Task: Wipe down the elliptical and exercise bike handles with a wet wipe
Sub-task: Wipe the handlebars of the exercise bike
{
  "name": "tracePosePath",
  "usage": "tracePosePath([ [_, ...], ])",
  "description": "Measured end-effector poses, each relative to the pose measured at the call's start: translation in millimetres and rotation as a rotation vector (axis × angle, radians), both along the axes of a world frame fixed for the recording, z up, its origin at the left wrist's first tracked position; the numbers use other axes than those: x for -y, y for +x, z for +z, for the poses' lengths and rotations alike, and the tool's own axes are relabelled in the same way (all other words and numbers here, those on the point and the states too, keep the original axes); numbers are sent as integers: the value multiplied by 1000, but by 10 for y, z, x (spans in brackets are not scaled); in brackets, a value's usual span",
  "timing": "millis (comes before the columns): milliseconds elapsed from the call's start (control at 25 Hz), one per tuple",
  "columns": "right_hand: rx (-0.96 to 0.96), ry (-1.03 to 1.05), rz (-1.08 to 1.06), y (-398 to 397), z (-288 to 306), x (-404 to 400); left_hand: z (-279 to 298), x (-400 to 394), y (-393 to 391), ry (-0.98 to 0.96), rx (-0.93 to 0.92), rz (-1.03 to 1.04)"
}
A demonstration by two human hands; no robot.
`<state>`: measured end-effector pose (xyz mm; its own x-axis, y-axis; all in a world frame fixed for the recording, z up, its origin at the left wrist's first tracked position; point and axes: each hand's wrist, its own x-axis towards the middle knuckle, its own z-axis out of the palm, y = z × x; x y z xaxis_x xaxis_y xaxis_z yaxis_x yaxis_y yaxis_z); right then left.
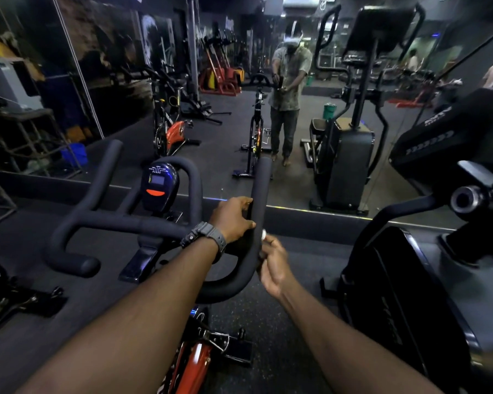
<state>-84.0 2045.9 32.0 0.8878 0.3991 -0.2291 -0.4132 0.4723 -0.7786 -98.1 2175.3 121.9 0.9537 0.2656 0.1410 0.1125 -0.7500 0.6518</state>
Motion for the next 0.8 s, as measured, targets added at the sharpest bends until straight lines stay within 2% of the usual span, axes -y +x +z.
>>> tracePosePath([
  [80, 2, -3, -11, -71, -94, 19, 9, -10, -22, -11, -12, -23],
  [160, 29, -9, -109, 152, 74, -23, -6, -32, -66, -22, -25, -53],
  [240, 138, -118, -176, 273, 223, -43, -39, -51, -111, -11, -37, -64],
  [360, 294, -331, -269, -15, 55, 34, -48, -71, -163, 56, -55, -86],
  [520, 654, -736, -362, -17, 254, 85, -39, -122, -272, 186, -64, -117],
  [640, 937, -1021, -348, 51, 448, 26, -41, -151, -386, 262, -53, -111],
  [720, 1161, -1159, -248, -77, 381, 56, -41, -182, -454, 264, -38, -108],
  [800, 1310, -1235, -62, -76, 473, 161, -45, -214, -518, 265, -30, -114],
])
